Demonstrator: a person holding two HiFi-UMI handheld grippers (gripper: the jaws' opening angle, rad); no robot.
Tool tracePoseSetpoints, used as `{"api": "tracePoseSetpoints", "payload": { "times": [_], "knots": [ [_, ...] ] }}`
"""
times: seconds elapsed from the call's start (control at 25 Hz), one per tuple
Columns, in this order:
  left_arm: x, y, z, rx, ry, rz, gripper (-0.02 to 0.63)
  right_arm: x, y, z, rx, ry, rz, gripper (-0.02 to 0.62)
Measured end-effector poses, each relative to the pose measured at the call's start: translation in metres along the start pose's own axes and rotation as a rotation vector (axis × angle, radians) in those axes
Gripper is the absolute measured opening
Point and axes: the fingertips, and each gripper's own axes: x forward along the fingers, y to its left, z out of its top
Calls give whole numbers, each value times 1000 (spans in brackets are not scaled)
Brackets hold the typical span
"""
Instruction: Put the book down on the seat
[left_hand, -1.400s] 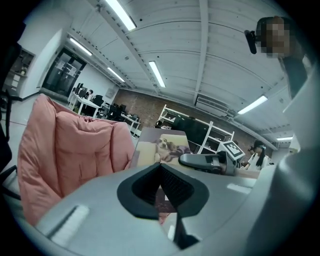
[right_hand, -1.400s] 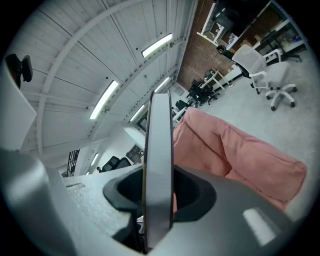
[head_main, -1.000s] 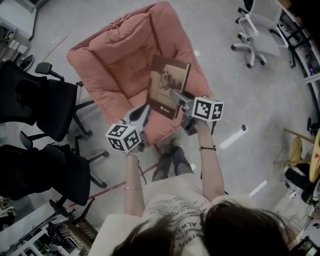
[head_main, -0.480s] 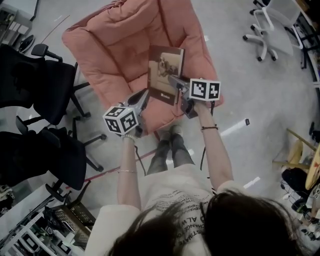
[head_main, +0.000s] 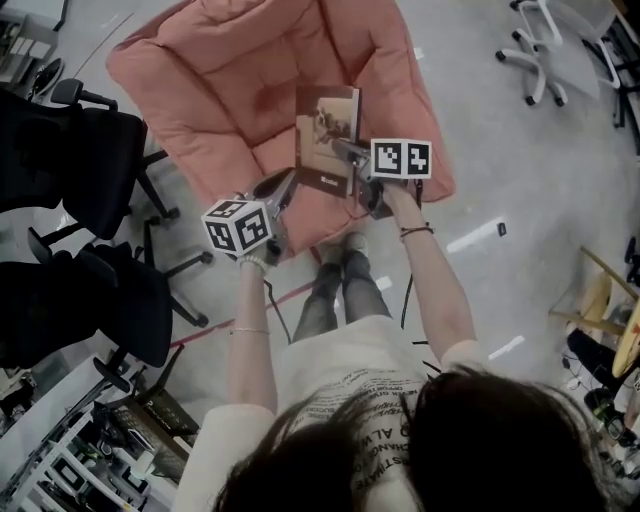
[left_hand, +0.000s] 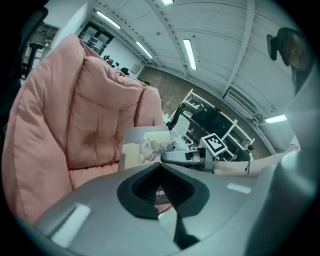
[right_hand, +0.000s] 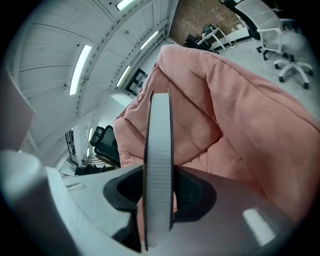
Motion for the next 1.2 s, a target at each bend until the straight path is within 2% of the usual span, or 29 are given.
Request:
{"api": "tracePoseSetpoints", "payload": {
  "times": [0.48, 0.84, 1.2],
  "knots": [
    [41, 28, -44, -52, 62, -9, -3, 47, -50, -20, -9, 90, -19, 150],
    [63, 55, -76, -88, 94, 6, -3, 82, -90, -57, -23, 208, -45, 150],
    [80, 68, -87, -113, 103, 18, -3, 94, -104, -62, -20, 233, -44, 150]
  ]
}}
